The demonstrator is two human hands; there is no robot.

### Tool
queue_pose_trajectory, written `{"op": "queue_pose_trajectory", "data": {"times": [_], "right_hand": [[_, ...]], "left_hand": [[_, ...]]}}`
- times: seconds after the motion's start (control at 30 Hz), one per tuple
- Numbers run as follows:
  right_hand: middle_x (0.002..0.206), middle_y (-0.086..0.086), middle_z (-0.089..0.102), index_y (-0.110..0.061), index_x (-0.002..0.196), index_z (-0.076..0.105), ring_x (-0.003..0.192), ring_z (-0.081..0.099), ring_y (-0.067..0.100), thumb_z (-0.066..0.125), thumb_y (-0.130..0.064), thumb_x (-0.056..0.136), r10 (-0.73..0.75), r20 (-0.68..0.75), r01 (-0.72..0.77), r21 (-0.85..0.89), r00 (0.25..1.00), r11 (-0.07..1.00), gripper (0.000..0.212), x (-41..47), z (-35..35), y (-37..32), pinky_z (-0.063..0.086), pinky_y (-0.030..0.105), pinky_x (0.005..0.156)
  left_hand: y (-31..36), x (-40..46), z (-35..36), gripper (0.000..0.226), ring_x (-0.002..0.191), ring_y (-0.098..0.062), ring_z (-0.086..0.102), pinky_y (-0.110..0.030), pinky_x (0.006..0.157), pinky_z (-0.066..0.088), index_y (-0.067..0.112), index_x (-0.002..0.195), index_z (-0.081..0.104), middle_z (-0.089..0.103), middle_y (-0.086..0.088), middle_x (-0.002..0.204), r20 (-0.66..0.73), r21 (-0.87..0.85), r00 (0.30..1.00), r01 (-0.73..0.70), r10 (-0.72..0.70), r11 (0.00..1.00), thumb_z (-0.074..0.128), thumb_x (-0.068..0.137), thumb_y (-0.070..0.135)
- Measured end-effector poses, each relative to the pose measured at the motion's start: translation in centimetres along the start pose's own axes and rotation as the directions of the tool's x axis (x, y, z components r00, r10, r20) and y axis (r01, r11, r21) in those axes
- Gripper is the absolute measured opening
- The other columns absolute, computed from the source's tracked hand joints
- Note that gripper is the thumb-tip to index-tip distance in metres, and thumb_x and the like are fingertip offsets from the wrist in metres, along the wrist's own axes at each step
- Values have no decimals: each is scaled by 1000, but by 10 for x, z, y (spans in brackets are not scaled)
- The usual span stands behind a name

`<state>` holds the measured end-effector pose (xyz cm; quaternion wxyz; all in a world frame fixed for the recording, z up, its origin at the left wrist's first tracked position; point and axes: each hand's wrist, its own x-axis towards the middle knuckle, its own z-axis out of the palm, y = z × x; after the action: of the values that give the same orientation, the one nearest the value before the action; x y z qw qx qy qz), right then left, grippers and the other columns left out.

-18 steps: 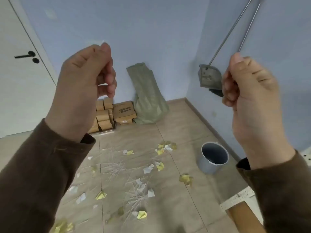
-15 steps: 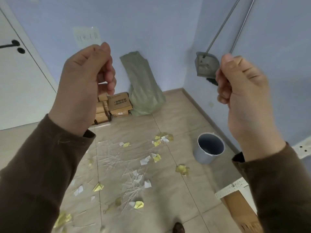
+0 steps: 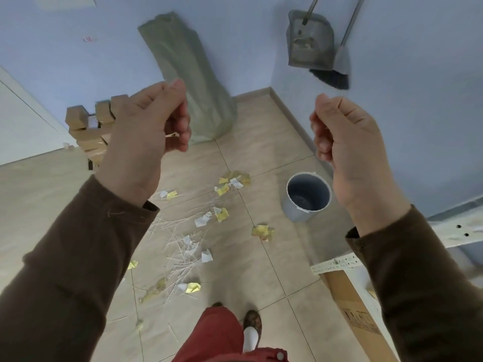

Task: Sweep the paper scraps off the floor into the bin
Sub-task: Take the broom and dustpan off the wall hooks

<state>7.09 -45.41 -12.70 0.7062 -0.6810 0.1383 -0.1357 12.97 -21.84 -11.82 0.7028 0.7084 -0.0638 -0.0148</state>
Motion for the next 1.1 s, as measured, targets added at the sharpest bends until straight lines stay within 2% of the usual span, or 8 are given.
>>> {"op": "queue_pose_trajectory", "data": {"times": [0.23, 0.57, 0.87, 1.1], "right_hand": [[71, 4, 48, -16, 72, 56, 51, 34, 9, 57, -29, 100, 47, -15, -47, -24, 999, 999, 31, 79, 1, 23, 26, 21, 46], [70, 5, 49, -8, 81, 59, 54, 38, 8, 55, -27, 101, 65, -56, -69, -81, 996, 994, 28, 188, -3, 28, 32, 17, 47], [71, 1, 51, -7, 88, 60, 57, 40, 8, 52, -28, 102, 38, -7, -38, -97, 999, 995, 27, 313, -27, 30, 35, 18, 51], [73, 6, 50, -6, 87, 60, 57, 41, 8, 54, -27, 101, 40, -10, -40, -79, 999, 996, 26, 415, -23, 30, 35, 16, 51]], "left_hand": [[-30, 80, 26, 32, 55, -17, 48, -27, 52, 42, 18, 71, 54, 51, 3, 60, 15, -9, 998, 60, -59, 998, 53, 100, 33], [-50, 206, 81, 33, 55, -17, 48, -25, 51, 42, 18, 71, 54, 51, 2, 61, 126, -31, 986, 110, -106, 993, 53, 100, 33], [-55, 311, 144, 33, 55, -17, 46, -26, 52, 41, 18, 71, 54, 50, 1, 61, 133, -16, 987, 97, -94, 995, 54, 101, 32], [-60, 404, 167, 32, 56, -17, 47, -27, 52, 41, 19, 72, 54, 51, 1, 62, 154, -5, 986, 72, -71, 997, 54, 101, 32]]}}
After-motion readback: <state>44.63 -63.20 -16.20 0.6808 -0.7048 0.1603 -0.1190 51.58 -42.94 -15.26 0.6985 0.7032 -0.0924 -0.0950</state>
